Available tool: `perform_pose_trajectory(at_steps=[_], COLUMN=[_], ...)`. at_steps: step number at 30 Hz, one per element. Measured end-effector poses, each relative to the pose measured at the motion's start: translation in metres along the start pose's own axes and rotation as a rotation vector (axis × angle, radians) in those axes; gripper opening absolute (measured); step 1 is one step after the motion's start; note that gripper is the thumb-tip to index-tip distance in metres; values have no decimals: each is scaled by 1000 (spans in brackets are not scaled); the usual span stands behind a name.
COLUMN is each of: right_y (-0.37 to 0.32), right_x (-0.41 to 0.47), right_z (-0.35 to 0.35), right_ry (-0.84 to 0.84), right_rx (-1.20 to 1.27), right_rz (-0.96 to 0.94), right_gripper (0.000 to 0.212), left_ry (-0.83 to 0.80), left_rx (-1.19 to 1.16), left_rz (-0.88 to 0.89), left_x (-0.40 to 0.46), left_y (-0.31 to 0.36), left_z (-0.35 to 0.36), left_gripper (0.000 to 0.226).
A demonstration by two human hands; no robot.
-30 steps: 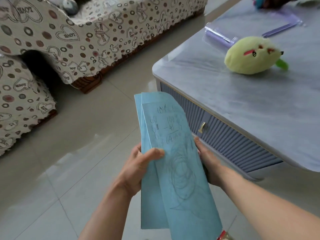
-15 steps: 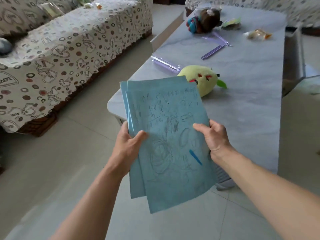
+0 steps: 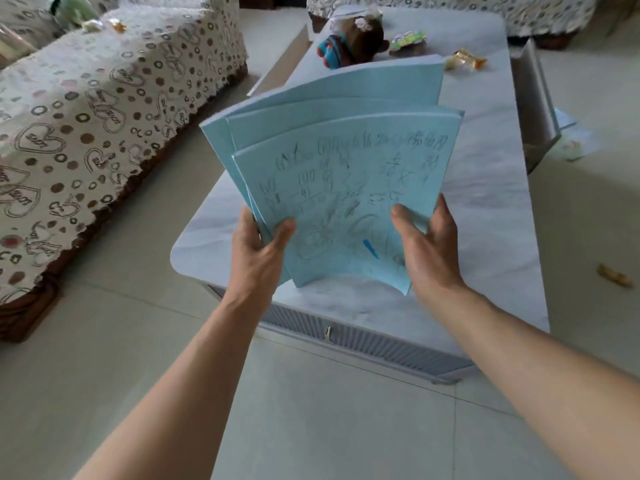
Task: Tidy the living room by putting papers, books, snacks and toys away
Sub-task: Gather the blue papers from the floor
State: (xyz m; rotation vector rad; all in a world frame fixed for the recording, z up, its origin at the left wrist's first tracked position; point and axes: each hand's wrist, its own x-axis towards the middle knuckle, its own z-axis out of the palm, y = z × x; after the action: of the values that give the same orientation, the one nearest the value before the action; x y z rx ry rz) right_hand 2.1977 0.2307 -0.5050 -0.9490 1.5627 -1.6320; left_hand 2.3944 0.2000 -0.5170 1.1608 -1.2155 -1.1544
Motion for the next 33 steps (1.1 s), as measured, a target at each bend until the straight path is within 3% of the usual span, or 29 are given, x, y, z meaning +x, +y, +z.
perform_pose_trajectory(at_steps=[4,7,13,18,24,29,33], right_y=[16,30,32,24,-16,-70,-126], right_x=[7,10,22,30,24,7,-19], right_z=[-3,-3,4,7,11,18,17], right_ry=[-32,-89,-119,-119,-297,-404,-537], right_rx=[-73,-147,-260,-389,-471,-516,-459], right_rz=[65,125,226,154,248,282,277], right_gripper=[41,48,33,15,19,31,12], left_ry=[-32,-26,-41,-3,54,110,135], left_rx=[58,84,93,107,148,171,119], left_rz=[-94,-151,-198,-250,-357,-428,-473], left_x=[7,11,24,23,4,-18,-51], left_y=[-26,-43,-45,-28,21,89,144], left_z=[5,9,17,10,-5,-20,-40], left_gripper=[61,63,46,22,7,10,14])
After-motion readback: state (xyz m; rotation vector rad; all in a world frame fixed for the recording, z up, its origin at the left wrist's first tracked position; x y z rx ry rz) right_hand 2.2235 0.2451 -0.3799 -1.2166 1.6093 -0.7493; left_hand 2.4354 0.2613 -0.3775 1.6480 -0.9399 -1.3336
